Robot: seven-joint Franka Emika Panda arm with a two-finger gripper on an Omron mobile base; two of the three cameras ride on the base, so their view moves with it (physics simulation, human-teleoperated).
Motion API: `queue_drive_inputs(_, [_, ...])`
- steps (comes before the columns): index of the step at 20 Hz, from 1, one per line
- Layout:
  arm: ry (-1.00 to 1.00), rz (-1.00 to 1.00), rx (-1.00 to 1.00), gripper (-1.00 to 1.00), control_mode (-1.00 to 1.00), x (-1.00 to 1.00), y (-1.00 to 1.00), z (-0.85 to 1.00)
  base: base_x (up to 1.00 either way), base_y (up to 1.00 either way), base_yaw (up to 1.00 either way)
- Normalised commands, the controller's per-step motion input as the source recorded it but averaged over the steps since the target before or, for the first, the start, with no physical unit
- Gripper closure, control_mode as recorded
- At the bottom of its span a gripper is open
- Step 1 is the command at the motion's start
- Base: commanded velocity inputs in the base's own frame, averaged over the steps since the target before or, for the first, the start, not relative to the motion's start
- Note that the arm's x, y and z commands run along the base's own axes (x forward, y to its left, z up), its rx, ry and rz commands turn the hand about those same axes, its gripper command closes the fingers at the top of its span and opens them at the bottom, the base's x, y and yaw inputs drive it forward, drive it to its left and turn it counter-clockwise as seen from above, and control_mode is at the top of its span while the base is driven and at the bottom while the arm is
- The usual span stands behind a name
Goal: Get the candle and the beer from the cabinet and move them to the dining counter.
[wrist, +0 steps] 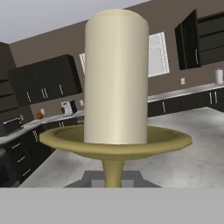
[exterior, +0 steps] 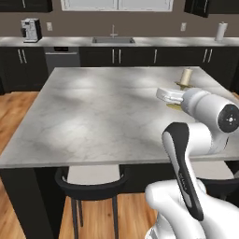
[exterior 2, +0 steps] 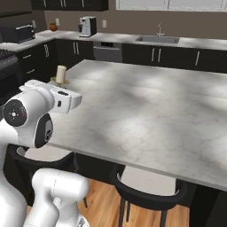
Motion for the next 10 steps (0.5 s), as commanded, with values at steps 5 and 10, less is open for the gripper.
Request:
queue_drive_inputs(5, [0.0, 0.0, 0.0, 1.0, 1.0, 0.0, 0.0, 0.0, 0.54, 0.11, -0.1])
queue_drive_inputs(10, [0.0, 0.0, 0.0, 1.0, 1.0, 0.0, 0.0, 0.0, 0.34, 0.08, 0.0])
